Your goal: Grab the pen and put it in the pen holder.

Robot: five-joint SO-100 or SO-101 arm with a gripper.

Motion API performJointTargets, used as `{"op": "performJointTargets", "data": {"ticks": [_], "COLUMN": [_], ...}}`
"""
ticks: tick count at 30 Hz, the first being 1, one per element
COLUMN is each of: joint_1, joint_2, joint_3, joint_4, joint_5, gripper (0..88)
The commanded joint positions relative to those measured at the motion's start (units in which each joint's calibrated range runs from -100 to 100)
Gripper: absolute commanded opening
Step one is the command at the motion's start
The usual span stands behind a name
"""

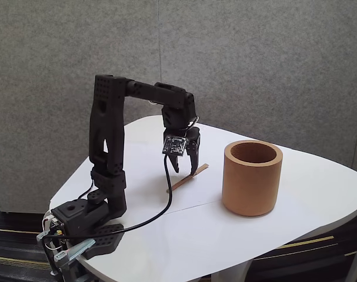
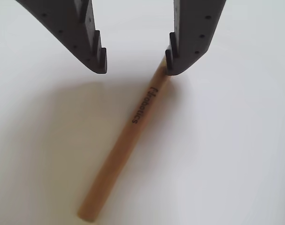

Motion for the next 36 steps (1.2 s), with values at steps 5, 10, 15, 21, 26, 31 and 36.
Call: {"op": "performJointTargets", "data": {"ticks": [5,10,15,21,26,31,36], "joint_1": [0.6,1.7,3.6,3.6,3.8,3.8,3.5], "joint_2": [0.6,1.2,3.9,4.9,4.9,4.9,4.9], "joint_3": [-2.2,-1.4,-1.4,-2.1,-1.8,-1.8,-1.9], "joint_4": [-0.3,-0.3,-0.4,-0.5,-2.3,-2.3,-2.3], "joint_5": [-0.3,-0.3,-0.3,-0.3,-0.3,-0.3,-0.1], "gripper": [17.1,17.1,17.1,12.1,0.5,0.5,0.5]}}
